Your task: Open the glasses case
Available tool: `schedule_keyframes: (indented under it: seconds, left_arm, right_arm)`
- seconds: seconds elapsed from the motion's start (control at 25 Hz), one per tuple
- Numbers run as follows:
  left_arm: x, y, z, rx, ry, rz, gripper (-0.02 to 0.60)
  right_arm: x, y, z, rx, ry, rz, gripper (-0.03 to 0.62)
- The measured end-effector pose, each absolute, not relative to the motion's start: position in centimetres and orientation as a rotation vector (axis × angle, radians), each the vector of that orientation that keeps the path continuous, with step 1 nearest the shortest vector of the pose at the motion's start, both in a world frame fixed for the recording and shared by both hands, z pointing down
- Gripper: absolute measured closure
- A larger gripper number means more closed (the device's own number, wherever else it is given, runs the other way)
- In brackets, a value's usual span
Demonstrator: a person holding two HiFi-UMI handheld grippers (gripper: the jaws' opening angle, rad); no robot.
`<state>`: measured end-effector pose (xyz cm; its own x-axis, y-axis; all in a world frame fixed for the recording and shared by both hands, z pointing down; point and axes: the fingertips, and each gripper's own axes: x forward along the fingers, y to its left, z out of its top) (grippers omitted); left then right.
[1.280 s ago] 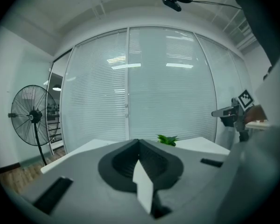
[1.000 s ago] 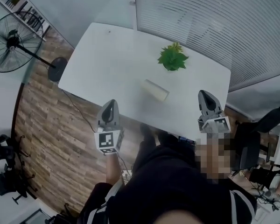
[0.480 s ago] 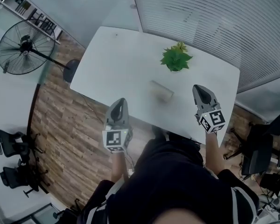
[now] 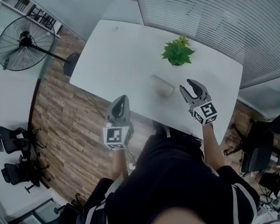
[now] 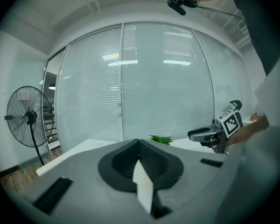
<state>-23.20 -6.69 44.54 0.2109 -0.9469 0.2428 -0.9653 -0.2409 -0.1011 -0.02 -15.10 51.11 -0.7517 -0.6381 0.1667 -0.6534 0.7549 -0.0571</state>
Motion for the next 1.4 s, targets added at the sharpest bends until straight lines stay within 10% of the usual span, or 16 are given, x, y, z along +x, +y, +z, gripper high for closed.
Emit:
schedule_keyframes:
  seconds: [0.6, 1.4]
  left_arm:
    - [-25.3, -5.0, 47.2, 2.302, -1.837, 0.550, 0.581]
    - [-23.7, -7.6, 47.4, 2.342, -1.794, 0.543, 0.581]
  right_arm:
    - [-7.8, -9.3, 69.7, 0.350, -2.209, -0.592, 0.428]
    - [-7.2, -11.7, 69.3, 0.497, -2.236, -0.635, 0.508]
